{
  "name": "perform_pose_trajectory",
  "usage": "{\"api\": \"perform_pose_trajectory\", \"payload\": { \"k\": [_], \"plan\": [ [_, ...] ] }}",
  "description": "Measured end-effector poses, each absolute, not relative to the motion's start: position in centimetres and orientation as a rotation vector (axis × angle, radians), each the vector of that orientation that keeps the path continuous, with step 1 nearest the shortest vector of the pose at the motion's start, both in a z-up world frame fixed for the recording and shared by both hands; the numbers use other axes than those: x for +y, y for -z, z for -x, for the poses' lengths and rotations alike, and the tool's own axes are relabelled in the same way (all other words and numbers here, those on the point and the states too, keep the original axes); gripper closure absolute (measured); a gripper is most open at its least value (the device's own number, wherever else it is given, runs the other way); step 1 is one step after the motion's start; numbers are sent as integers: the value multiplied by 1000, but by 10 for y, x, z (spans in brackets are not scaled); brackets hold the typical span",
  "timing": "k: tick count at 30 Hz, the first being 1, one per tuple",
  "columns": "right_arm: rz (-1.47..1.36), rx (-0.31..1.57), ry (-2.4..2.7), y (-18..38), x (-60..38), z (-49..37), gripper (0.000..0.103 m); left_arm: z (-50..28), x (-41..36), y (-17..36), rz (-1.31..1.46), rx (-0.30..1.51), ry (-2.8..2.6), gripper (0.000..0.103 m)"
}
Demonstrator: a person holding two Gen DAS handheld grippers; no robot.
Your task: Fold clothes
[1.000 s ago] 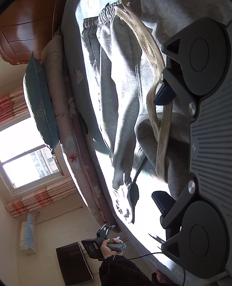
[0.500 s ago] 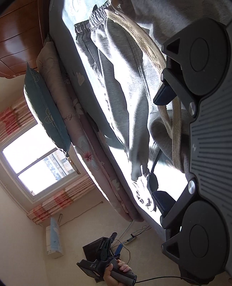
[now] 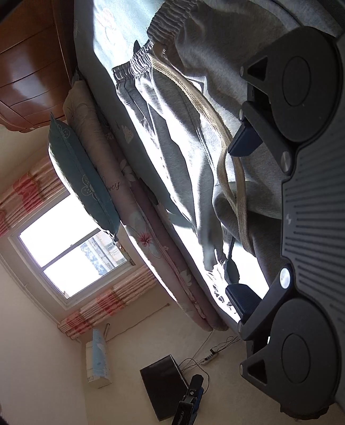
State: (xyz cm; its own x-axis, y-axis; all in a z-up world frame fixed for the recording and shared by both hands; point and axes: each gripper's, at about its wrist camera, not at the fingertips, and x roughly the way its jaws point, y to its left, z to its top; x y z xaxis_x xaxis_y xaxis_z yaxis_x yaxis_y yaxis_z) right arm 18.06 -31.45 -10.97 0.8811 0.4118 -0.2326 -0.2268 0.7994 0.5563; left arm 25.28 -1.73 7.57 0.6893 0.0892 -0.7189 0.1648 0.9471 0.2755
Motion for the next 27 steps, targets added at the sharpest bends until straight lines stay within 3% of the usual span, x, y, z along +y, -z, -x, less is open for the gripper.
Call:
{"api": "perform_pose_trajectory", "payload": {
  "k": [11,21,27],
  "plan": [
    [-706,347,-269,124,-351,-132,0,-203,-84,-8,-188,821,299,17],
    [-531,398,-123,134,-349,-125,0,-208,-108,54,-84,698,520,17],
    [-333,455,-62,141,-331,-132,0,-219,-113,89,-45,753,612,11]
  ]
}}
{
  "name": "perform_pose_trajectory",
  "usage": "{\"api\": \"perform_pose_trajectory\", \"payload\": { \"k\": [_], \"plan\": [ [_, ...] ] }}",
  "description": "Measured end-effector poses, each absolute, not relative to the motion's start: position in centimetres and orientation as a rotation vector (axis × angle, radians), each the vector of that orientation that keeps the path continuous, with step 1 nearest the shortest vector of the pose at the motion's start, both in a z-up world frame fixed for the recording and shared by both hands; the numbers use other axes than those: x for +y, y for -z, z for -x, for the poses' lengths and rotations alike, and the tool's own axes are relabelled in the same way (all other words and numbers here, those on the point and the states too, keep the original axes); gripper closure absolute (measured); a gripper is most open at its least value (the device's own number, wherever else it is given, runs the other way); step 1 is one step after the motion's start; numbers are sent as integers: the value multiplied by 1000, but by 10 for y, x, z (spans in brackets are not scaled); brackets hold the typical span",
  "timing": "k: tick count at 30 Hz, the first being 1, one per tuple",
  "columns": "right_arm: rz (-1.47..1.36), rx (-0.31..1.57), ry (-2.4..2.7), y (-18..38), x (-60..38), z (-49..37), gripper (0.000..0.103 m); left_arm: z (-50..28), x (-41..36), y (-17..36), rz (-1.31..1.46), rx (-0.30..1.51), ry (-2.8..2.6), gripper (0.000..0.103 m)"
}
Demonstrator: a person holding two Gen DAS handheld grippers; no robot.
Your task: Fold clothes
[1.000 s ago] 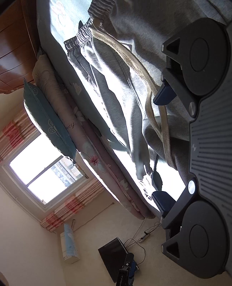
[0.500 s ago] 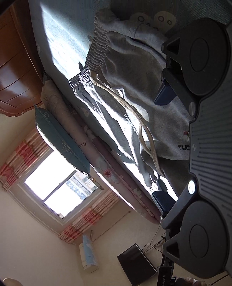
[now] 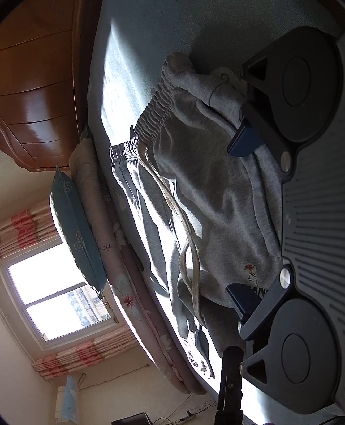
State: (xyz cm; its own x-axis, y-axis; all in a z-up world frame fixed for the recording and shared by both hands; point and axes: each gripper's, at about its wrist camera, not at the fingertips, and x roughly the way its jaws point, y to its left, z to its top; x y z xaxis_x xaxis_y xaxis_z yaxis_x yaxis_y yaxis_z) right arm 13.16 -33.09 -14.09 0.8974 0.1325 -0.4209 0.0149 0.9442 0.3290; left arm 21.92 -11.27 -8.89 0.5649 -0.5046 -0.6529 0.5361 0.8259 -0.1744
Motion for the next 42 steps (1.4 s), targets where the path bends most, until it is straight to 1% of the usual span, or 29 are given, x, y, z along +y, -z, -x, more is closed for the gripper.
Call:
{"api": "perform_pose_trajectory", "payload": {
  "k": [5,7,12,14,17,20,24,27,32,35,39,42],
  "plan": [
    [-133,486,-21,149,-307,-134,0,-220,-113,123,-55,718,666,6],
    [-141,484,-9,149,-308,-135,0,-215,-114,124,-110,692,695,4],
    [-170,508,9,145,-309,-136,0,-209,-105,116,-86,699,710,4],
    [-201,530,34,138,-309,-135,0,-208,-98,115,-56,709,706,3],
    [-336,497,49,125,-320,-121,0,-208,-94,116,-33,717,693,3],
    [-444,483,119,115,-342,-117,0,-209,-91,119,-11,720,698,1],
    [-488,502,250,106,-376,-123,0,-209,-91,119,-6,725,697,1],
    [-574,571,294,110,-402,-133,0,-211,-90,120,12,729,699,1],
    [-749,584,210,133,-428,-153,0,-215,-81,121,81,733,717,1],
    [-763,531,195,137,-432,-158,0,-217,-77,122,111,734,733,1],
    [-768,509,176,141,-435,-159,0,-218,-78,122,109,731,733,1],
    [-685,493,151,145,-428,-158,0,-217,-79,122,91,725,731,1]
  ]
}}
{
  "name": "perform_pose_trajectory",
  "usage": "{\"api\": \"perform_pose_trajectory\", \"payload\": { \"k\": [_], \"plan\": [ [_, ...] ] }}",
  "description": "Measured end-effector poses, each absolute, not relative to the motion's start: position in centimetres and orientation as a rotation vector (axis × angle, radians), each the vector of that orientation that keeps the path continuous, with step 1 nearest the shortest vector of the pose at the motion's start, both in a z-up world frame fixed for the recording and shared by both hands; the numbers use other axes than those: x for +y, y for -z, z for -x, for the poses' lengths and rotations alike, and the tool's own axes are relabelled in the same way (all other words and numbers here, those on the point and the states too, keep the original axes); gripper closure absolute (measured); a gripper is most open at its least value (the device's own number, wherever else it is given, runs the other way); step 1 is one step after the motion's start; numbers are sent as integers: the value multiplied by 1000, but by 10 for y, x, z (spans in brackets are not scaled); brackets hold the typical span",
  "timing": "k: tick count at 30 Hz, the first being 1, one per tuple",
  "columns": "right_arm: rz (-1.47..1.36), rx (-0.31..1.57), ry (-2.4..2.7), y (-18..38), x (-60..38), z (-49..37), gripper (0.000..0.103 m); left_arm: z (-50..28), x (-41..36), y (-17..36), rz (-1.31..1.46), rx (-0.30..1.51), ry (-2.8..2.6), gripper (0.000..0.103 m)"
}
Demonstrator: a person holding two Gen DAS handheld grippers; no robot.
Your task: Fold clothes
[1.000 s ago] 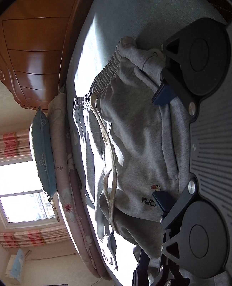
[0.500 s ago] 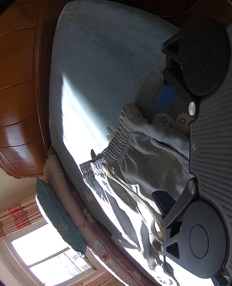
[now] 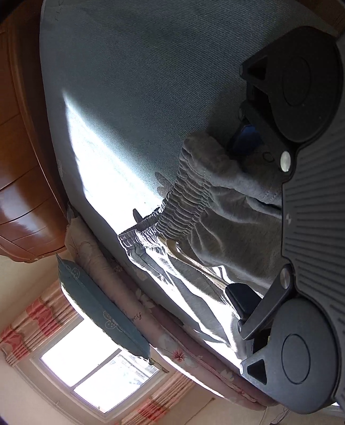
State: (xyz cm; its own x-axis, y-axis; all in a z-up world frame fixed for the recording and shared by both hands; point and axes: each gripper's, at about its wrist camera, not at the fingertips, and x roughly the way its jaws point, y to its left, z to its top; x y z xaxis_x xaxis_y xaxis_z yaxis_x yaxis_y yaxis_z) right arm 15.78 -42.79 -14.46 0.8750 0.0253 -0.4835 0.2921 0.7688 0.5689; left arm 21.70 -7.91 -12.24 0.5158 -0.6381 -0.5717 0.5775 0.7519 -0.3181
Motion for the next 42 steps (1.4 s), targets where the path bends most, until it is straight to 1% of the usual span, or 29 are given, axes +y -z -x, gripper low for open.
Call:
{"api": "perform_pose_trajectory", "payload": {
  "k": [5,8,10,11,12,13,15,16,19,23,26,28,30,32,33,34,38,42],
  "plan": [
    [-519,535,165,141,-411,-166,0,-218,-78,123,106,725,732,1],
    [-559,540,180,138,-418,-164,8,-218,-77,123,112,724,733,1],
    [-579,555,194,137,-424,-163,22,-218,-78,123,105,720,731,1],
    [-584,563,205,136,-427,-163,26,-217,-78,123,100,718,730,1],
    [-579,574,230,136,-428,-163,40,-216,-79,123,94,716,729,1],
    [-572,586,255,135,-430,-163,59,-216,-79,123,87,714,729,1],
    [-549,620,290,134,-433,-165,74,-216,-80,123,80,712,728,1],
    [-545,629,292,133,-433,-165,80,-216,-80,123,82,712,728,1],
    [-495,637,316,123,-432,-168,85,-218,-77,122,105,719,731,1],
    [-490,623,359,112,-444,-171,86,-221,-74,121,138,731,736,1],
    [-496,704,346,122,-447,-178,83,-220,-76,121,125,729,737,1],
    [-487,685,353,120,-442,-172,73,-219,-77,120,115,727,735,1],
    [-489,654,366,114,-437,-164,66,-218,-79,120,100,726,735,1],
    [-481,607,365,104,-432,-155,61,-216,-80,118,80,723,735,1],
    [-468,590,363,99,-429,-152,55,-215,-80,117,76,720,733,1],
    [-440,570,355,93,-425,-150,52,-214,-79,114,82,715,737,1],
    [-334,515,288,63,-407,-148,52,-210,-73,105,119,679,761,1],
    [-291,487,212,34,-394,-156,51,-209,-69,101,137,643,773,1]
  ]
}}
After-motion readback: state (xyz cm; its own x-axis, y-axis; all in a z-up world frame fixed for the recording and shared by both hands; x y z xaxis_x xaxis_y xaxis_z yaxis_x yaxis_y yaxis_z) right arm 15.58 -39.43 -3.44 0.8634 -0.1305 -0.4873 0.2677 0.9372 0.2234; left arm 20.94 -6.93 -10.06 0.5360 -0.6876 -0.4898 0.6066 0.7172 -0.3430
